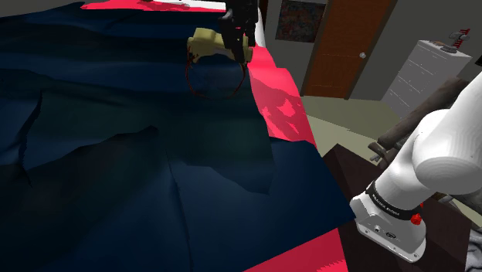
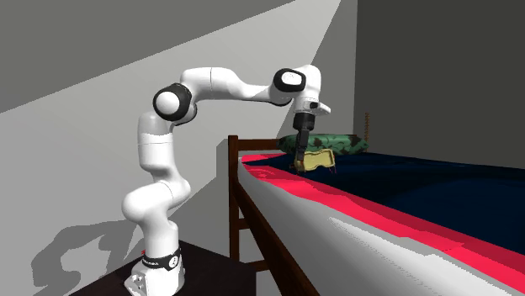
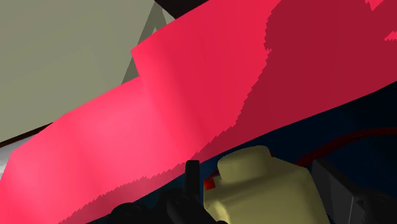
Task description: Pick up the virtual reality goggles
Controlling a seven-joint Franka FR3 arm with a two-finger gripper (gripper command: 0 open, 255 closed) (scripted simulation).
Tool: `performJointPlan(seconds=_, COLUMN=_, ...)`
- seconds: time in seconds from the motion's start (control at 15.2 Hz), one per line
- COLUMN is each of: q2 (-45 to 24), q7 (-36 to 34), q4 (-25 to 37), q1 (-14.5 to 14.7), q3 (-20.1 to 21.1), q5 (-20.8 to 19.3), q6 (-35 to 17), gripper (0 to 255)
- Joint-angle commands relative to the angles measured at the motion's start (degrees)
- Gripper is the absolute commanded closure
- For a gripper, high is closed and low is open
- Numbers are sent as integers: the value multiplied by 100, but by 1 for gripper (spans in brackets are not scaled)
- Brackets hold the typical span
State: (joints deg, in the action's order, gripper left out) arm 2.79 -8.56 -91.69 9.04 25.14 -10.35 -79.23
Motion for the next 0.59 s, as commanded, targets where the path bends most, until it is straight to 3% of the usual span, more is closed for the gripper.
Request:
performJointPlan(seconds=0.0, q2=-41, q7=14, q4=159, q1=6, q3=9, q5=-18, q6=130, gripper=255)
performJointPlan(seconds=0.53, q2=-334, q7=44, q4=1124, q1=62, q3=75, q5=-163, q6=839, gripper=255)
